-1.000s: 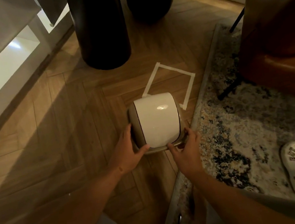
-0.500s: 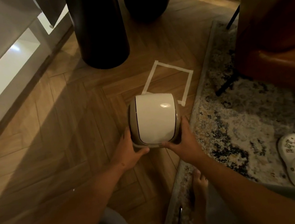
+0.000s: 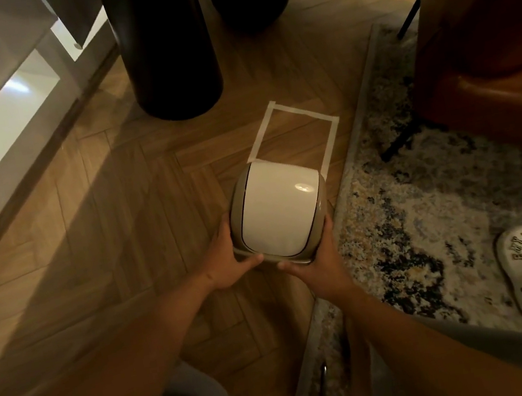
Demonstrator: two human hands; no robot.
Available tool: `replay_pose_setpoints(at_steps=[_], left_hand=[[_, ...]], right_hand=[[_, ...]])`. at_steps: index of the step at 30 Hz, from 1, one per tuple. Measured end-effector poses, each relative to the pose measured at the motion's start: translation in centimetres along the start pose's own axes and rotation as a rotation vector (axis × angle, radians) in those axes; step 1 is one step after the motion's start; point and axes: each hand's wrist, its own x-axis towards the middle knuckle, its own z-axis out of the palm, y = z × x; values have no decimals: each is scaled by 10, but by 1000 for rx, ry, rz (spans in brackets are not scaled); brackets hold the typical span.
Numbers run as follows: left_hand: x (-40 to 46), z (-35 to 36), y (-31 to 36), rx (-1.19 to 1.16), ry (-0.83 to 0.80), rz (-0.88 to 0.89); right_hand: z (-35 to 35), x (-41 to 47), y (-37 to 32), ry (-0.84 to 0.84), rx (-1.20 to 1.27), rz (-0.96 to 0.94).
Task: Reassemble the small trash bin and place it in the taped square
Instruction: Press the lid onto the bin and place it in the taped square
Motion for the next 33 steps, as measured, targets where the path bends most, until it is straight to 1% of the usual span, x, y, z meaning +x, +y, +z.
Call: replay_pose_setpoints(at_steps=[7, 14, 17, 21, 33], left_hand=[[9, 11, 1, -47, 14, -3], [38, 9, 16, -77, 55, 49], [55, 6, 22, -108, 51, 56], [85, 6, 28, -132, 88, 85], [173, -2, 55, -106, 125, 162]], right_hand=[[-3, 14, 2, -4, 74, -29], [-11, 45, 9, -2, 83, -33], [-19, 64, 13, -5, 80, -62], [-30, 94, 16, 1, 59, -75], [-51, 181, 25, 98, 17, -138]])
